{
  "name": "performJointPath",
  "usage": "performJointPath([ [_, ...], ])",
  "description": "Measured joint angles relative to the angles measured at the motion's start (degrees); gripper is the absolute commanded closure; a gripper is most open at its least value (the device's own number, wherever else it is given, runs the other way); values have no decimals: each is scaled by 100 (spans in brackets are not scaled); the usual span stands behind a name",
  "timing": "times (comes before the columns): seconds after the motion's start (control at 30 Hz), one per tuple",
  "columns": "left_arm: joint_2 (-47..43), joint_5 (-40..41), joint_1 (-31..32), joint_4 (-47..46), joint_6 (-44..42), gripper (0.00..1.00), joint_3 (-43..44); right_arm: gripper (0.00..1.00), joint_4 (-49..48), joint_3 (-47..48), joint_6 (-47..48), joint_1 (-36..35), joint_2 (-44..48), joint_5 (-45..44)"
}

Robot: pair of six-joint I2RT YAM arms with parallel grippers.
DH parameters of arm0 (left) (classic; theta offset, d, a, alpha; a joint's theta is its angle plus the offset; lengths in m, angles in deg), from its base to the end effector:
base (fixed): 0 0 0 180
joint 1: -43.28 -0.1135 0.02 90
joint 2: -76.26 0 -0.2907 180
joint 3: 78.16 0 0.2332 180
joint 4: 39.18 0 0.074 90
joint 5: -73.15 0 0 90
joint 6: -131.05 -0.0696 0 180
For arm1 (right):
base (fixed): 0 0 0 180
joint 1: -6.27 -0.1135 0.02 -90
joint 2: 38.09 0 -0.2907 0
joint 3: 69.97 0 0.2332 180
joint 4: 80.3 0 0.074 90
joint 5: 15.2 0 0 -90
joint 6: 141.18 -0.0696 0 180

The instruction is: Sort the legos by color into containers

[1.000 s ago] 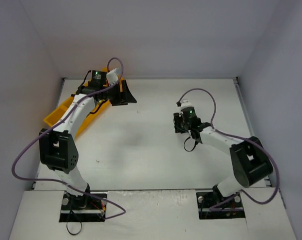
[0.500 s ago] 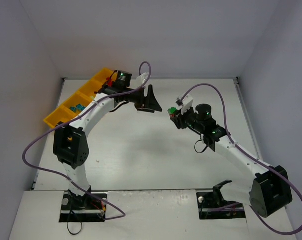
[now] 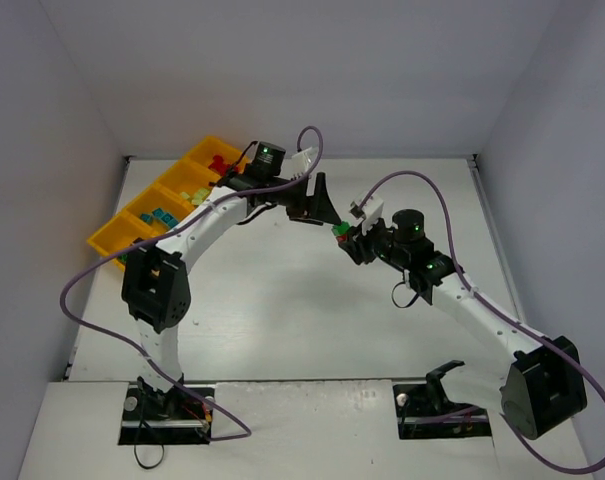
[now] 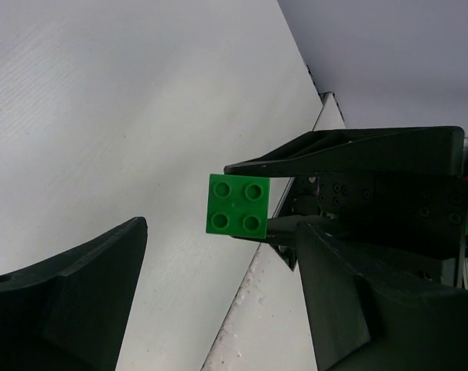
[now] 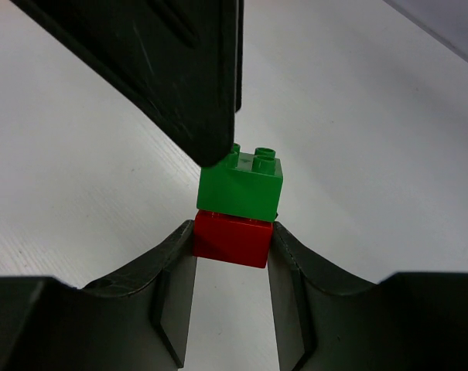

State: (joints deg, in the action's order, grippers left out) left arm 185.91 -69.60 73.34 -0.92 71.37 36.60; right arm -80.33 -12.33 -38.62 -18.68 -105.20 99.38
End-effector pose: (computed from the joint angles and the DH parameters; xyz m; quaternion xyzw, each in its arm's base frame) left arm 0.3593 -0.2720 0.3445 0.2097 0.7884 -0.5521 0.1722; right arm 0.2348 0.1411 0.3204 -0.3700 0.6616 0.2296 0.6105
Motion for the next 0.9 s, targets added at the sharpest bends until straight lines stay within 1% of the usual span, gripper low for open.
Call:
performJointPath([
  [0.27, 306, 4, 199, -24, -39, 29, 109, 99, 26, 0, -2, 0, 0, 168],
  [0.37, 372, -7, 208, -24, -76, 33, 109, 99, 26, 0, -4, 0, 0, 188],
  [0.47, 396, -87, 212, -26, -109, 46, 122, 98, 37, 2, -4, 0, 0, 188],
  [0.5, 396, -120, 214, -26, -114, 56, 133, 98, 44, 0, -4, 0, 0, 190],
  [0.6, 396, -251, 229, -68, -111, 74, 201, 98, 70, 2, -4, 0, -2, 190],
  [0.7, 396, -282, 247, -142, -114, 85, 223, 98, 63, 7, -2, 13, -2, 190],
  [0.73, 398, -308, 247, -162, -85, 90, 223, 98, 61, 13, -2, 11, -4, 192],
  [0.83, 400, -457, 232, -306, -13, 97, 223, 98, 63, 22, -2, 11, -4, 212],
  [0.9, 400, -603, 229, -417, 35, 98, 223, 98, 68, 22, -2, 11, -7, 212],
])
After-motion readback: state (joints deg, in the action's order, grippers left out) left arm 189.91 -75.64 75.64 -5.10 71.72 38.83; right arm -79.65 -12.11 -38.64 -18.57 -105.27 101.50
